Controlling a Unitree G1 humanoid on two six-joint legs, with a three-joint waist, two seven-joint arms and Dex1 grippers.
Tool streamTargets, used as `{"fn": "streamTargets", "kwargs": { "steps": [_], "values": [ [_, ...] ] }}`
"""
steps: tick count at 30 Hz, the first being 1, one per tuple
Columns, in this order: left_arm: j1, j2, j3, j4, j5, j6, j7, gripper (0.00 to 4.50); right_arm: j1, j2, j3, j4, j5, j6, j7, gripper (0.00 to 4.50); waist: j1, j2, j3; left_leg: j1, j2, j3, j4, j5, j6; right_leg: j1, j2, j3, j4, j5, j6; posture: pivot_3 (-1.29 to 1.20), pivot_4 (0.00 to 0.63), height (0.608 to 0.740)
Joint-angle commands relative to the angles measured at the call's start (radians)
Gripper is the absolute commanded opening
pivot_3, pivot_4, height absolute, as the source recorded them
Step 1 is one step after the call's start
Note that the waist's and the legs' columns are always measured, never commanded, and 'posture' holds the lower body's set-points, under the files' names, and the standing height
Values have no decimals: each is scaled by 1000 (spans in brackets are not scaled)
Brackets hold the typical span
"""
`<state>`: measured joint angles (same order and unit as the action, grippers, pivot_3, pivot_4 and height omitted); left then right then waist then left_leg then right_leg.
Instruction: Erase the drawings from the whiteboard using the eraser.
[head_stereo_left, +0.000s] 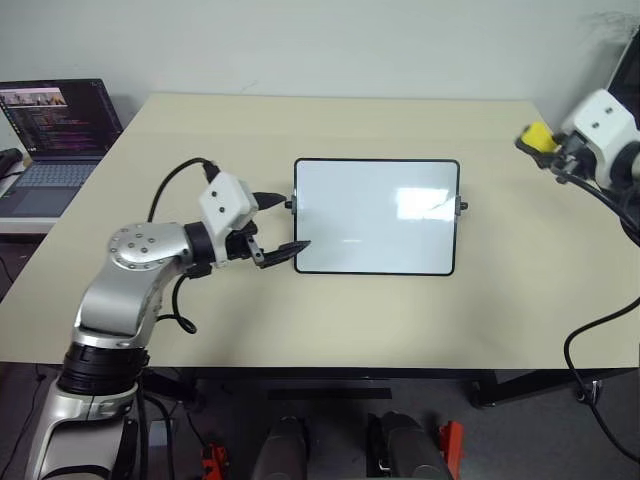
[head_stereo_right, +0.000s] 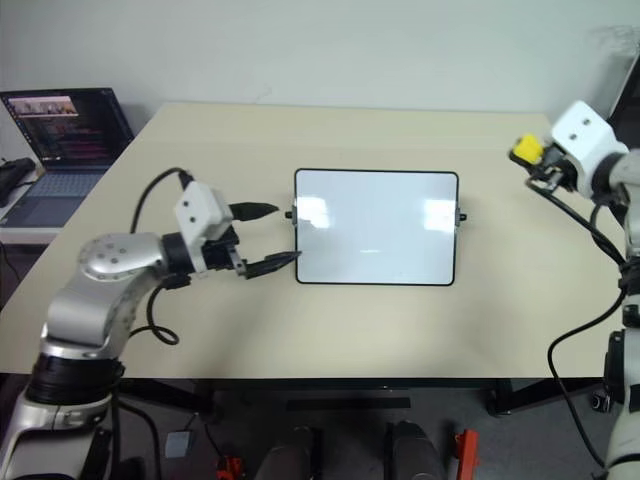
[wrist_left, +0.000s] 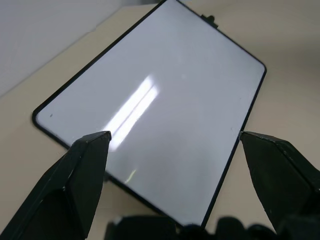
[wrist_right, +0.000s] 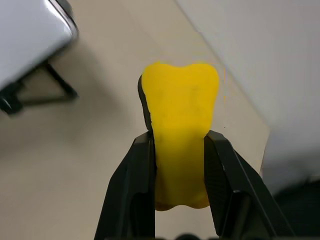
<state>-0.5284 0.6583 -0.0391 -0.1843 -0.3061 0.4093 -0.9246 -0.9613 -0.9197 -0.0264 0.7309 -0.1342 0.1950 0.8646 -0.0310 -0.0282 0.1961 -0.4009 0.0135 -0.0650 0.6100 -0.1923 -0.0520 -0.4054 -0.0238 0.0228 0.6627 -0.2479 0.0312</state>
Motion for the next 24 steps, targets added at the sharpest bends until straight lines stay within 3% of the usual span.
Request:
{"fn": "streamTargets", "kwargs": {
  "steps": [1,3,8,11,16,24],
  "values": [
    [-49,-48,-67,-22,7,0,0,4500,16,4,-63,25,48,89,-64,971,-3,0,0,0,0,1,0,0,0,0,0,1,0,0,0,0,150,740],
    [-74,-90,-119,-23,11,12,-5,4500,39,18,-70,43,54,144,-100,971,-9,0,0,1,0,2,0,0,0,0,1,2,0,0,0,0,150,740],
    [-167,-327,-250,94,34,7,38,4500,124,66,-63,69,68,198,-149,971,-6,0,0,2,-1,6,1,0,0,0,1,7,0,1,3,0,150,740],
    [-195,-394,-296,171,75,-52,36,4500,143,78,-70,94,80,214,-163,971,-12,1,0,4,-1,12,1,0,0,0,1,14,0,3,6,0,150,740],
    [-194,-450,-315,219,92,-85,40,4500,173,75,-79,151,101,223,-183,971,-21,1,0,5,-1,15,1,0,0,-1,1,17,0,3,7,0,150,740],
    [-165,-450,-312,204,93,-84,16,4500,183,69,-54,184,82,230,-189,971,-22,1,0,5,-1,15,1,0,0,0,1,18,0,4,8,0,150,740]
  ]
}}
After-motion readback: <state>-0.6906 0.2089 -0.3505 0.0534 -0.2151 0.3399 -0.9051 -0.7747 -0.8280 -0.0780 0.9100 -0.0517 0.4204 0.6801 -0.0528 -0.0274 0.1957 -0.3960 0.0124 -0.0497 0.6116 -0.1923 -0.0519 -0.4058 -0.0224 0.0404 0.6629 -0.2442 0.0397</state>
